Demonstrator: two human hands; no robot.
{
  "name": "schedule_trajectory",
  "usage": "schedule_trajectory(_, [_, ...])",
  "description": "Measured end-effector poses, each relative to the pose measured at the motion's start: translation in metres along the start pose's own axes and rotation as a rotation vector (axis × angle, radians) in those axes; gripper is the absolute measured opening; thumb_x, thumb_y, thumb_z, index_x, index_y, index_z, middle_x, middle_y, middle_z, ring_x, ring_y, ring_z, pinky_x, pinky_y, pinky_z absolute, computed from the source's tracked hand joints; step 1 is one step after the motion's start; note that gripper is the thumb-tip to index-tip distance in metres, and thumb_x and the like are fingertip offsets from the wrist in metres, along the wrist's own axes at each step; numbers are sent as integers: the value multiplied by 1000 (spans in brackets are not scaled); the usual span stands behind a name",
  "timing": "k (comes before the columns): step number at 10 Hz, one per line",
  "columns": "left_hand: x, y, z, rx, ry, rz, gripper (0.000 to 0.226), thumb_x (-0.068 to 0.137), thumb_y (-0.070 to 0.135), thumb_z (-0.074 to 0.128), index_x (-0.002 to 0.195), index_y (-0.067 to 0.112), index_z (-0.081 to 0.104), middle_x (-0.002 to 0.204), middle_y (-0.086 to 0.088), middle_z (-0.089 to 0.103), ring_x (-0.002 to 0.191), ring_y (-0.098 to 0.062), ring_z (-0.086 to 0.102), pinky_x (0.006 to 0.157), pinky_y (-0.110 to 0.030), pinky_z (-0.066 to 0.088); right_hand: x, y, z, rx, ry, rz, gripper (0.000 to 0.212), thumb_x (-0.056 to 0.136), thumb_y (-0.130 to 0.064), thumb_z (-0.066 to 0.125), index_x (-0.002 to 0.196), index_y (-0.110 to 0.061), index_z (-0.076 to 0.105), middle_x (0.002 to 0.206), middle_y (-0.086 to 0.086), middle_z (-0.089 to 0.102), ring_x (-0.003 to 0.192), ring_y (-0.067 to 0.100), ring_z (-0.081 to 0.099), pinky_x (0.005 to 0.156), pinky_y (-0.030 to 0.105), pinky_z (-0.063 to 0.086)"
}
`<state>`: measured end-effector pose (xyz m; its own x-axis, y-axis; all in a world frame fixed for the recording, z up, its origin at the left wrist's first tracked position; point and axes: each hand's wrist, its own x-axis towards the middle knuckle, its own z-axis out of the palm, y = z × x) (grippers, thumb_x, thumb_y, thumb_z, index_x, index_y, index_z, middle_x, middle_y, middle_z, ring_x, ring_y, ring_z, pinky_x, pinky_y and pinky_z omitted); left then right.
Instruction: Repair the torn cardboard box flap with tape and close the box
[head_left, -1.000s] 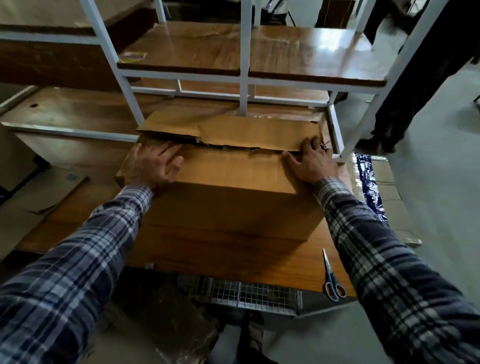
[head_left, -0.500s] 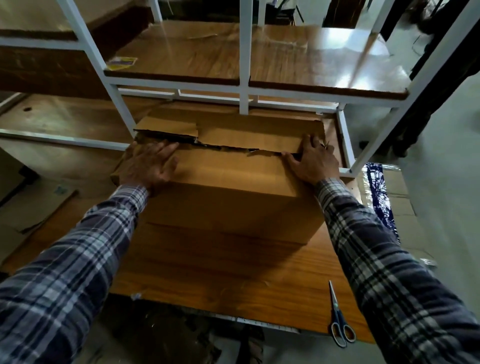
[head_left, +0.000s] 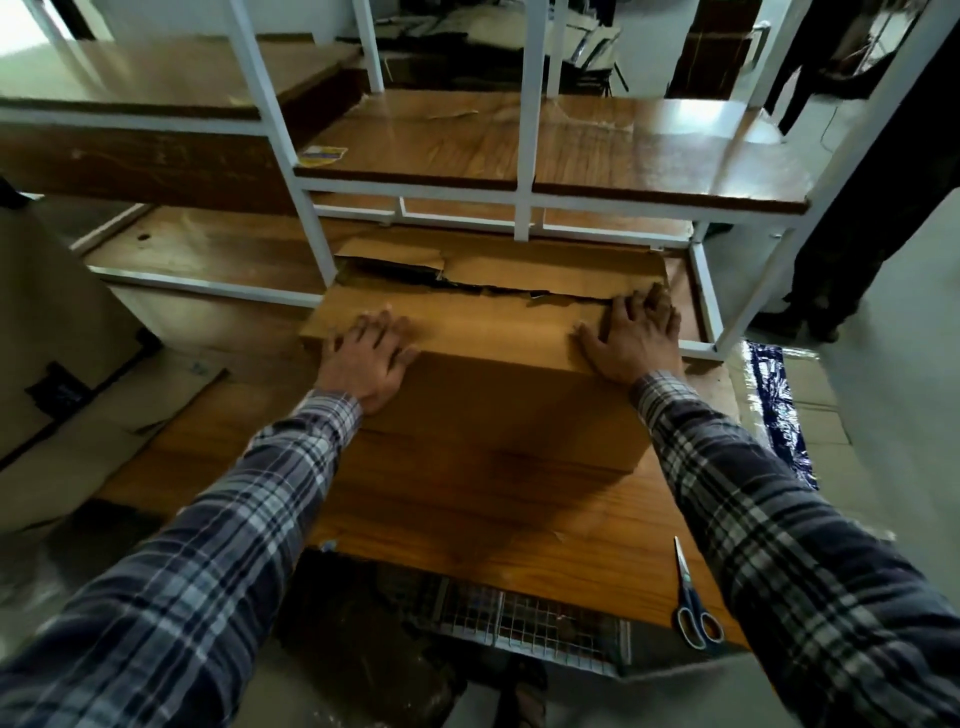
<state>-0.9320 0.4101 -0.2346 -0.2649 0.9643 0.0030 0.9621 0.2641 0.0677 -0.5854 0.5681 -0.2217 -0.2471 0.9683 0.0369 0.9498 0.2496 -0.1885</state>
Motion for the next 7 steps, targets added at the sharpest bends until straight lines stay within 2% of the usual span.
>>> schedule_trajectory(2, [-52,17,-15,28,-5,45,75,100,71,1,164,36,16,174,7,10,159,-22,9,126,-59,7,-63,-17,-4,13,-48,-42,99,95,-83,20,168,-17,10,176,8,2,161,36,-11,128,56,-10])
schedule_trajectory(3, [-81,29,-25,47,-2,78,72,103,67,4,164,33,19,174,8,6,160,-19,7,126,-57,7,-99,-18,-12,9,-60,-94,99,95,-85,18,168,-18,13,176,6,1,161,34,-13,128,55,-9])
schedule_trajectory(7, [-159,77,-65,36,142,-38,81,100,71,3,164,24,15,173,3,12,159,-22,11,126,-60,10,-133,-8,-64,40,7,-351,102,93,-86,13,169,-19,5,176,3,-8,161,29,-15,129,57,-4])
